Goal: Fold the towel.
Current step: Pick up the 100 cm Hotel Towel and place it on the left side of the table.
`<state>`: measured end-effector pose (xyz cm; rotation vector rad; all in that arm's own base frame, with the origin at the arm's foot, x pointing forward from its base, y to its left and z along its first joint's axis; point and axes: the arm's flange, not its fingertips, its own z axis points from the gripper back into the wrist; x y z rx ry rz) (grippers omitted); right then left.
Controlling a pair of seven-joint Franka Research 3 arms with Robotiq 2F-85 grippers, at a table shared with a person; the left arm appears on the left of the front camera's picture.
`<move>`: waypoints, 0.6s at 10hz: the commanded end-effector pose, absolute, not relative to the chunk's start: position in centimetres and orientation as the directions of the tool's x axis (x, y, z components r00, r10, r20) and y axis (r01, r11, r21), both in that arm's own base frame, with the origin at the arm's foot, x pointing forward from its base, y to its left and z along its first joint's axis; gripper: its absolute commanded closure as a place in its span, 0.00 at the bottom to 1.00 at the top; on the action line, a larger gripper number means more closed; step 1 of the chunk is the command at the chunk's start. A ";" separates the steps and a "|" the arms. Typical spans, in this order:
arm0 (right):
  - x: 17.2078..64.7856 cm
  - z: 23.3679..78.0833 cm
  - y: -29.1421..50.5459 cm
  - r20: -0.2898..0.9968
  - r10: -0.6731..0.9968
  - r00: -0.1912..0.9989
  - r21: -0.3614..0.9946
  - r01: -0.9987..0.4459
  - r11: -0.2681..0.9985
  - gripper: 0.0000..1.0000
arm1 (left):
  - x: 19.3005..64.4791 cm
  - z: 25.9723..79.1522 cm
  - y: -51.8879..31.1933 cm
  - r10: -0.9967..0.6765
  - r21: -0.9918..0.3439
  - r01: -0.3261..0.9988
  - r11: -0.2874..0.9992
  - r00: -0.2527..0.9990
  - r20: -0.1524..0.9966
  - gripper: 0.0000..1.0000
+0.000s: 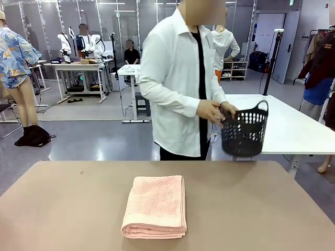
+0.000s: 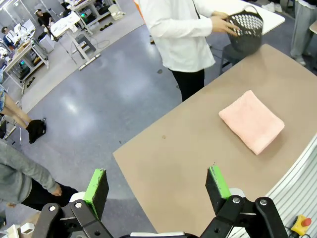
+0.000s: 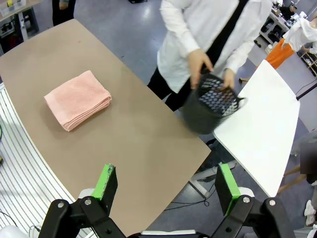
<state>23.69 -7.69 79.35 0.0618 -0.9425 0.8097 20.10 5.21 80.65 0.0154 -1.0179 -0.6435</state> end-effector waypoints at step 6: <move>23.7 79.3 -7.7 0.741 0.588 0.325 -0.285 -0.640 0.713 0.00 | 20.0 80.6 5.2 -0.501 0.301 0.481 0.823 0.366 0.784 0.00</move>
